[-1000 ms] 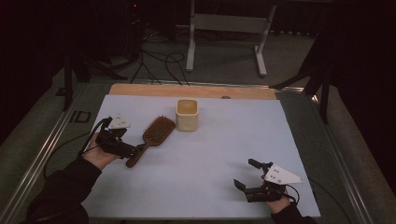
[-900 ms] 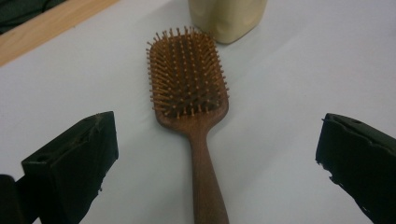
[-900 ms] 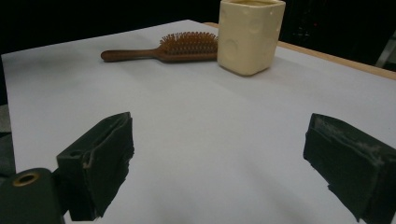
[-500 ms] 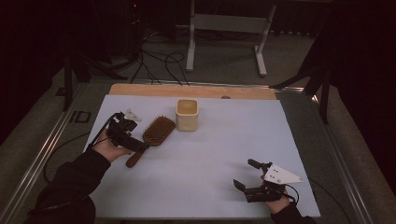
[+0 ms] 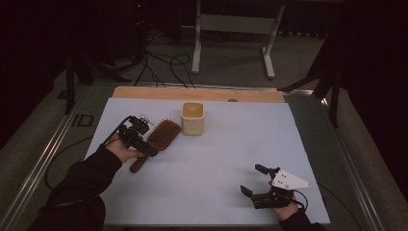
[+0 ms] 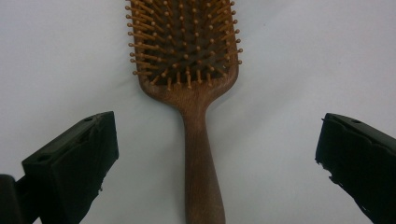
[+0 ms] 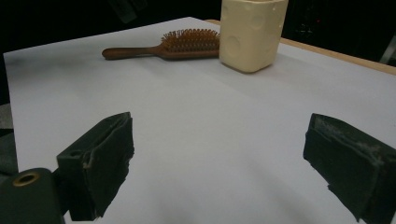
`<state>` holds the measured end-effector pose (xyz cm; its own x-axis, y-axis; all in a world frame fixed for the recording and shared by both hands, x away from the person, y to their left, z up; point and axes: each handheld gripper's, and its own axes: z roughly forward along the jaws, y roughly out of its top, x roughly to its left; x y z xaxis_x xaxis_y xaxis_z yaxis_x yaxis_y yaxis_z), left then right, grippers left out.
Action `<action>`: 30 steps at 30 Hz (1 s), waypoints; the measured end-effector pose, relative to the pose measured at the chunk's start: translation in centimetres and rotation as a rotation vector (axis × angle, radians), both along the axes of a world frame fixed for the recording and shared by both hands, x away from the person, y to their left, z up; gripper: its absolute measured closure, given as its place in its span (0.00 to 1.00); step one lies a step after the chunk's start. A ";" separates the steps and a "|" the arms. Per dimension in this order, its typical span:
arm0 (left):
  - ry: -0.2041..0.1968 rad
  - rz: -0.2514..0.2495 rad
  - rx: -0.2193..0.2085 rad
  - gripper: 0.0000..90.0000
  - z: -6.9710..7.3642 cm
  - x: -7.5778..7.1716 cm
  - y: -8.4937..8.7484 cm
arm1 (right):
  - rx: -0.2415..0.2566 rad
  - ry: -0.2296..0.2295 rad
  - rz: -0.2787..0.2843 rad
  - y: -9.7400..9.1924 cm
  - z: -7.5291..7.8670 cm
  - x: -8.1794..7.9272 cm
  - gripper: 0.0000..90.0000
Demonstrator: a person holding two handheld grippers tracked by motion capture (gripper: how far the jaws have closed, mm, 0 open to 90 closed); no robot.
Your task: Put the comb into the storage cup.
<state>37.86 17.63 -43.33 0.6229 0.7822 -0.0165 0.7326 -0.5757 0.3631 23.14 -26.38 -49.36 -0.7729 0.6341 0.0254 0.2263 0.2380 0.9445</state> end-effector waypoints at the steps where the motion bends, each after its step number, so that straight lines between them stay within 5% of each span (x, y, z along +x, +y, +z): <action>1: 0.009 0.004 0.003 0.00 -0.1 0.2 0.0 | -0.001 0.000 0.001 0.0 0.0 0.0 0.09; 17: 0.119 0.002 0.038 0.04 -1.9 2.2 0.0 | 0.003 0.001 0.003 0.0 0.0 0.0 0.09; 30: 0.191 0.035 0.020 0.21 -3.3 3.3 0.9 | -0.001 0.005 0.005 0.1 0.0 0.0 0.09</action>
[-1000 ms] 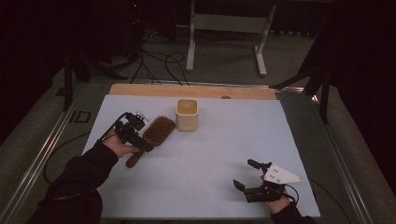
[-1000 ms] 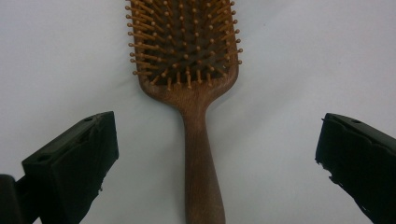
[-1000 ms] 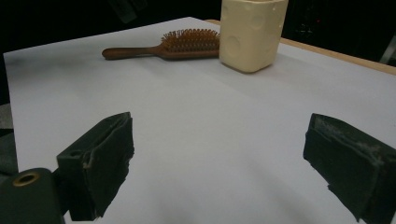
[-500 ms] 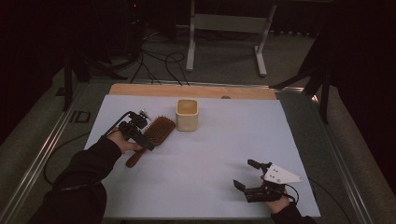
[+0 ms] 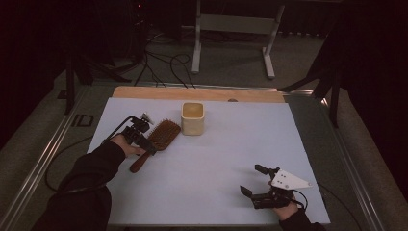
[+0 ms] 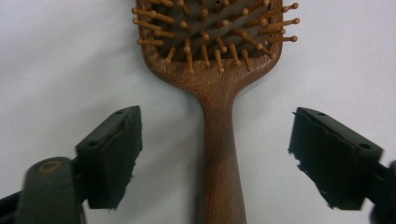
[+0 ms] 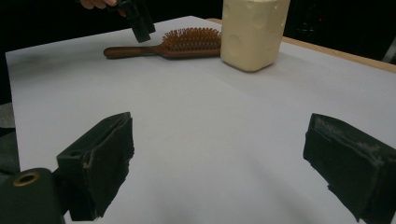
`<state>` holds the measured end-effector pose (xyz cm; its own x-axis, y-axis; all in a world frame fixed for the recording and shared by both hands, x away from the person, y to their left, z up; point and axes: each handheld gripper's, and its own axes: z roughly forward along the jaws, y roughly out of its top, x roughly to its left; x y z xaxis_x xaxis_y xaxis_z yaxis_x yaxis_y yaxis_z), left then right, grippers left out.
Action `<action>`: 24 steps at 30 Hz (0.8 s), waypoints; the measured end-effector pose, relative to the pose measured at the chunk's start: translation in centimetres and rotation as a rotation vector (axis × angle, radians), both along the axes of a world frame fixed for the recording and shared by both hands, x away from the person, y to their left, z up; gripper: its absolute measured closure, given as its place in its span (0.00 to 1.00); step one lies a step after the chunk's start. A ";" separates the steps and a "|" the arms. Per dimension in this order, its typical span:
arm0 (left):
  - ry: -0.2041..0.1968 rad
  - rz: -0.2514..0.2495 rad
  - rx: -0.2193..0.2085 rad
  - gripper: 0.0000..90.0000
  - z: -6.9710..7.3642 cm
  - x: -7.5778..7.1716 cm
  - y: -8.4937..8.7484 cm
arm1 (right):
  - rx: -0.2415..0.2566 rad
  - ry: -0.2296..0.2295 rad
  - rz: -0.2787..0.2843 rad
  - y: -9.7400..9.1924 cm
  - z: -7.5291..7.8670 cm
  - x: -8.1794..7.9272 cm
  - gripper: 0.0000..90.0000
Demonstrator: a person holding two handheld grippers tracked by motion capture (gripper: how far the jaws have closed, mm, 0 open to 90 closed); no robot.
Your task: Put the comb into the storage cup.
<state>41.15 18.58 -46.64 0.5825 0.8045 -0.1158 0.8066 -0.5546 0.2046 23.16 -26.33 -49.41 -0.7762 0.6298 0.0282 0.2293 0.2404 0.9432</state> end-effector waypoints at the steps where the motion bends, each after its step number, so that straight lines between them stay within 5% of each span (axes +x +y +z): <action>1: 0.000 0.000 0.000 0.22 0.0 0.0 0.0 | 0.000 0.000 0.000 0.0 0.0 0.0 0.09; 24: 0.044 0.009 0.032 0.63 -1.8 0.5 -0.7 | 0.005 0.007 0.001 0.0 0.0 0.0 0.09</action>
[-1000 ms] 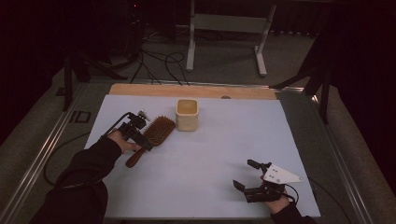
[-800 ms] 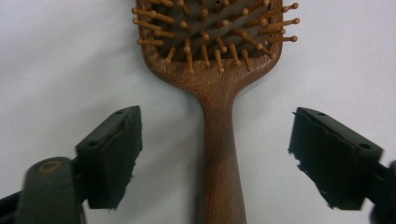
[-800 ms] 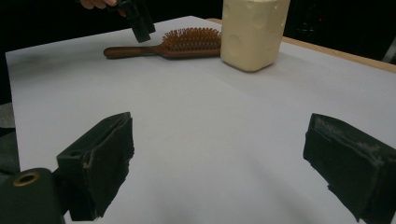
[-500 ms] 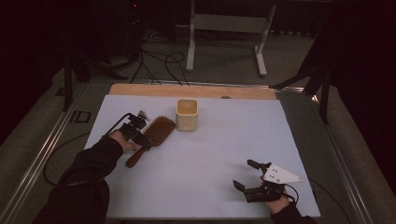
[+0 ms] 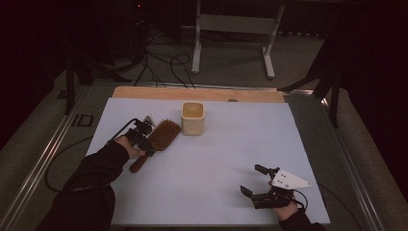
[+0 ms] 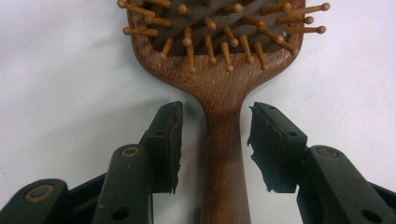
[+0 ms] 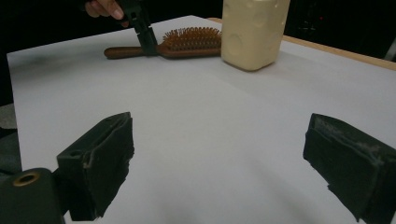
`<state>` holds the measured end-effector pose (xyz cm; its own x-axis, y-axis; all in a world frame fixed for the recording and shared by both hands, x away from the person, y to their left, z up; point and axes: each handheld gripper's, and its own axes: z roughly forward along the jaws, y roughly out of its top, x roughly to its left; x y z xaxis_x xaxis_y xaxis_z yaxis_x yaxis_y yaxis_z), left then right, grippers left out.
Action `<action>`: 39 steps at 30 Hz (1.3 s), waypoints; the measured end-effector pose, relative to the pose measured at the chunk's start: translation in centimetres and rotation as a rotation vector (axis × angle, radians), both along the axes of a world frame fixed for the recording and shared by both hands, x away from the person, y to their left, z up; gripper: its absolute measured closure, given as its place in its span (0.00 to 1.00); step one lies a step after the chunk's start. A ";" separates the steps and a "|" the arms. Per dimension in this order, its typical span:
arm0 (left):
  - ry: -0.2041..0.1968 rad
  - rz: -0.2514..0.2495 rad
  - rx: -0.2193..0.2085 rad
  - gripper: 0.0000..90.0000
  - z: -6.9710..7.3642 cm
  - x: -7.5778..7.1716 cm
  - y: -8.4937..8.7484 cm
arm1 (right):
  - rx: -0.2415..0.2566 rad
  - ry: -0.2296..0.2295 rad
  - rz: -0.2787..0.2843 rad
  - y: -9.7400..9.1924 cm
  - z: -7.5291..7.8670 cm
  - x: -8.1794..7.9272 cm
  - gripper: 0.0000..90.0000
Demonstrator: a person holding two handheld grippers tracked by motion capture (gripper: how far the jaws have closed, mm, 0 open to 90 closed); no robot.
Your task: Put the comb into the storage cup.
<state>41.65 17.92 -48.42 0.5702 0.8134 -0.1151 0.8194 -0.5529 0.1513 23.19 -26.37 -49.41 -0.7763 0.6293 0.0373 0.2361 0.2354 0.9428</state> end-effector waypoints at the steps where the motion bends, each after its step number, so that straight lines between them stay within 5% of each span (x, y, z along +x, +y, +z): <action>1: -0.001 0.000 0.001 0.63 -0.1 0.0 0.0 | 0.000 0.000 0.000 0.0 0.0 0.0 0.09; 10: 0.004 0.007 -0.006 0.72 -0.3 0.1 0.0 | 0.000 0.002 -0.001 0.0 0.0 0.0 0.09; 20: -0.013 -0.017 0.042 0.80 -0.4 0.0 -0.5 | -0.002 0.003 0.000 0.1 0.0 0.0 0.09; 26: -0.004 -0.002 0.012 0.82 -0.5 0.1 -0.1 | -0.004 0.005 -0.001 0.0 0.0 0.0 0.09; 39: -0.050 0.015 -0.028 0.83 -0.6 -0.5 0.5 | -0.004 0.008 -0.006 0.0 0.0 0.0 0.09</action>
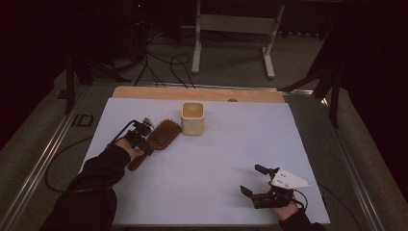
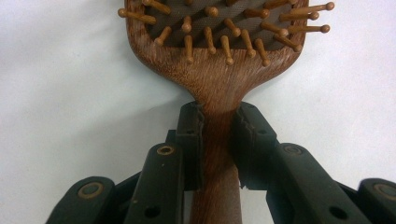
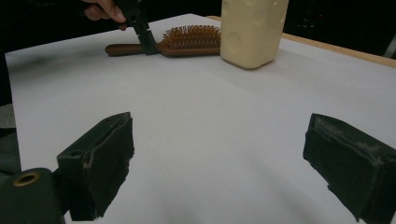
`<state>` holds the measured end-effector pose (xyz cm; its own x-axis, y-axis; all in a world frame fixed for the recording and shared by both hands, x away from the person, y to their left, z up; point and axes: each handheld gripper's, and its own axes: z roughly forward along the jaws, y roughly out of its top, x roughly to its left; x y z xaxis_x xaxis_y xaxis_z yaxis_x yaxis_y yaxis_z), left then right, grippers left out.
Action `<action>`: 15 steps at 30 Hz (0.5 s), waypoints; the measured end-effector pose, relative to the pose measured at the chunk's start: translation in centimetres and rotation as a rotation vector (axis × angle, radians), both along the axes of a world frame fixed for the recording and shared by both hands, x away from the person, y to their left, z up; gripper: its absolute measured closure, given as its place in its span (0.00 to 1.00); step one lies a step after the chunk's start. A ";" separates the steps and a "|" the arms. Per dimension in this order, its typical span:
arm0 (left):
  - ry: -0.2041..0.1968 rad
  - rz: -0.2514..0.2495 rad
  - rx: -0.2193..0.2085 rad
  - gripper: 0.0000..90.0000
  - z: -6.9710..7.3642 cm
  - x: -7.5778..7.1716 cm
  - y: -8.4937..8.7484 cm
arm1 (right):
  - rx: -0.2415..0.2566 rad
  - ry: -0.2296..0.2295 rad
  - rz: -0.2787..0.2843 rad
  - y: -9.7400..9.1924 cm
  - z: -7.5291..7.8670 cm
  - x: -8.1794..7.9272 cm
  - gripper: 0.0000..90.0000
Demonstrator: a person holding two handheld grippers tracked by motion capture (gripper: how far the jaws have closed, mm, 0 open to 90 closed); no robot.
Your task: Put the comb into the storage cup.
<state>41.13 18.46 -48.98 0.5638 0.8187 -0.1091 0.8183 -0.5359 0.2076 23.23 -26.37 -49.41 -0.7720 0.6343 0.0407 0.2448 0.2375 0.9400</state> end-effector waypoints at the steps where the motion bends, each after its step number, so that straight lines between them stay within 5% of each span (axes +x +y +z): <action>1: -0.006 0.002 -0.001 0.83 0.0 -0.1 0.0 | 0.001 0.001 -0.001 0.0 0.0 0.0 0.09; 15: -0.065 0.022 -0.067 0.83 0.6 -1.0 1.1 | 0.004 0.002 -0.004 -0.1 0.0 0.0 0.09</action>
<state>40.10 19.60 -48.34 0.5535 0.8230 -0.1280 0.8135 -0.5012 0.2951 23.21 -26.48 -49.36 -0.7696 0.6369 0.0450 0.2479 0.2331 0.9403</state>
